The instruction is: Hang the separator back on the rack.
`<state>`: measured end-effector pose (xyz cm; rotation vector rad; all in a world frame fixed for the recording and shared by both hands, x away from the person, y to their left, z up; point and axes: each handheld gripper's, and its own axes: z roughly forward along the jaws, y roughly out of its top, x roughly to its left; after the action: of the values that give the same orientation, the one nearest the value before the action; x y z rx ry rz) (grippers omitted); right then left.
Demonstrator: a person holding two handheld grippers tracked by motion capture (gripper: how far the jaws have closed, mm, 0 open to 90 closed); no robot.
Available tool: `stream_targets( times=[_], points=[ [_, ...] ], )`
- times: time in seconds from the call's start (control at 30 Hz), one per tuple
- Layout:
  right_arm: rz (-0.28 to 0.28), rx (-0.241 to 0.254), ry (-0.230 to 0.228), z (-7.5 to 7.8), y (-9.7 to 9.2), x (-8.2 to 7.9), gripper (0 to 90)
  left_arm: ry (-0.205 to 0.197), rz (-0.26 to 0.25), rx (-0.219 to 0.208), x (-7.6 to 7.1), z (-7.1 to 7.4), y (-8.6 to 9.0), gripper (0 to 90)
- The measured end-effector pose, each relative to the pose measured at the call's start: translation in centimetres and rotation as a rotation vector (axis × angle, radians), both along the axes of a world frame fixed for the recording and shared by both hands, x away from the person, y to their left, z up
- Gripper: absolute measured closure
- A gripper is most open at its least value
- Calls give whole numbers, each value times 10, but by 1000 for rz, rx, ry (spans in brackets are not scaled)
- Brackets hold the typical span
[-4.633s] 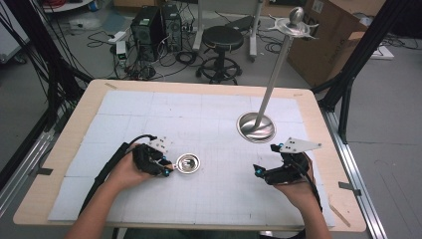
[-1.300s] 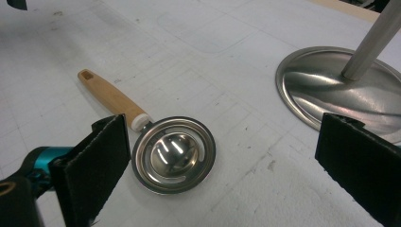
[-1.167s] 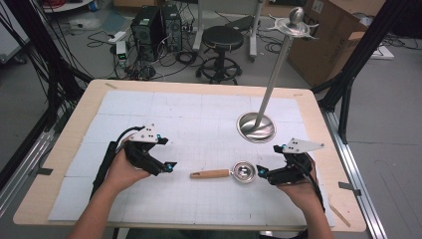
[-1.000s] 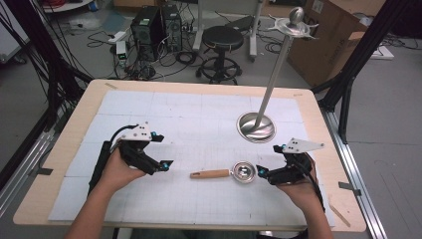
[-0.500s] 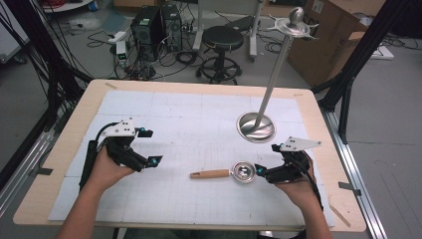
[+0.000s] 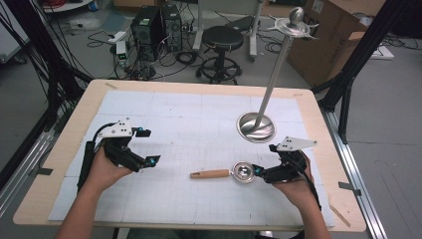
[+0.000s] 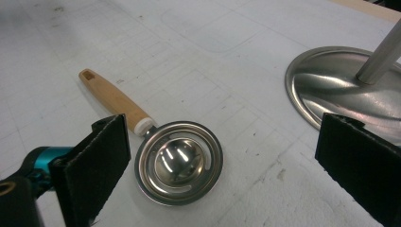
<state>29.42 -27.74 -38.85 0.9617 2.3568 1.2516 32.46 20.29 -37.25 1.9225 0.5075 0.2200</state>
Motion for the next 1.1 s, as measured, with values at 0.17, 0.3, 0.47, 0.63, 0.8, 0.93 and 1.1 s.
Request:
stream_targets(
  times=[0.17,0.3,0.47,0.63,0.8,0.93,1.1],
  points=[
    [16,-12,-11,1,2,-1,28,-33,-3,-12,-1,2,1,17],
    [24,-29,-15,3,4,-1,28,-35,5,-7,-2,2,3,16],
    [43,-55,-14,5,12,0,56,-41,22,-8,-1,2,9,16],
    [81,-92,-4,3,21,5,69,-35,23,-10,1,1,11,16],
    [113,-127,20,3,31,13,139,-40,16,-7,1,1,11,16],
    [151,-162,38,6,41,18,152,-48,19,-13,0,3,12,17],
    [202,-216,51,10,57,23,180,-47,23,-12,0,3,13,17]
  ],
)
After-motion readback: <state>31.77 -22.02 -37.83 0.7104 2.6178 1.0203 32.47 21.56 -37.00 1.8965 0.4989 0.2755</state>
